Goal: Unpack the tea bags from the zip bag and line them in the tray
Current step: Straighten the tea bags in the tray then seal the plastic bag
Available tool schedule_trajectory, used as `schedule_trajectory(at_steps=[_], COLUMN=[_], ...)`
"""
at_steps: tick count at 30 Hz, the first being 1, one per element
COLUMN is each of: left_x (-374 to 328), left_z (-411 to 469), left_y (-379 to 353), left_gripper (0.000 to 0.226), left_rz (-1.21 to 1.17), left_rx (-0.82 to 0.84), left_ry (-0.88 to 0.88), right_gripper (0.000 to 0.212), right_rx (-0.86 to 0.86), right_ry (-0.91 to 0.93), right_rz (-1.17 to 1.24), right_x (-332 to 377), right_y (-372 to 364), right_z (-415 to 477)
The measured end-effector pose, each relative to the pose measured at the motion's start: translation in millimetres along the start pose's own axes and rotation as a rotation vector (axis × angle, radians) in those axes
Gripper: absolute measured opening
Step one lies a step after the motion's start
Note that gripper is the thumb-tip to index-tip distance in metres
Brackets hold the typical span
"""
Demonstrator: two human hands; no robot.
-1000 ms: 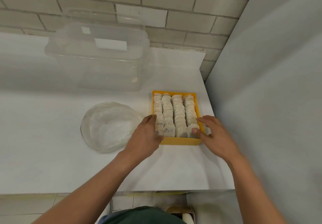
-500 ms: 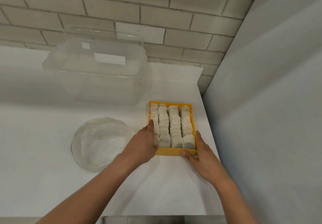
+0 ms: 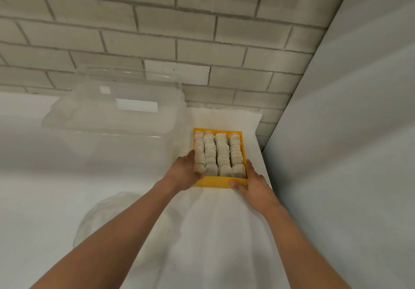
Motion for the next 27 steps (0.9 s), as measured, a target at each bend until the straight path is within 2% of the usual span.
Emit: schedule_trajectory(at_steps=[8, 17, 20, 24, 27], left_x=[3.2, 2.4, -1.4, -13.3, -14.7], left_z=[51.8, 73.9, 71.7, 41.0, -1.6], left_y=[8.5, 9.3, 10.2, 9.5, 16.3], left_gripper=[0.057, 0.053, 0.059, 0.088, 0.084], left_rz=[-0.042, -0.028, 0.019, 0.028, 0.073], left_rx=[-0.032, -0.032, -0.026, 0.033, 0.084], left_ry=[0.022, 0.033, 0.050, 0.031, -0.082], right_gripper=[0.099, 0.096, 0.097, 0.104, 0.116], right_rx=[0.025, 0.017, 0.026, 0.018, -0.085], right_ry=[-0.055, -0.064, -0.071, -0.115, -0.157], right_rz=[-0.009, -0.031, -0.047, -0.026, 0.045], right_x=[3.6, 6.7, 7.2, 12.4, 22.8], right_y=[11.3, 16.3, 16.5, 16.0, 10.2], right_z=[51.1, 67.0, 66.7, 60.5, 38.0])
Point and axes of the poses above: each hand's wrist, its own z-axis towards the middle knuckle, its own y-axis out of the back of the hand, x = y × z, the point moved 2 cm from there along z, towards the middle knuckle, and after that the axes turned 3 degrees about x, right-handed, at the moved point
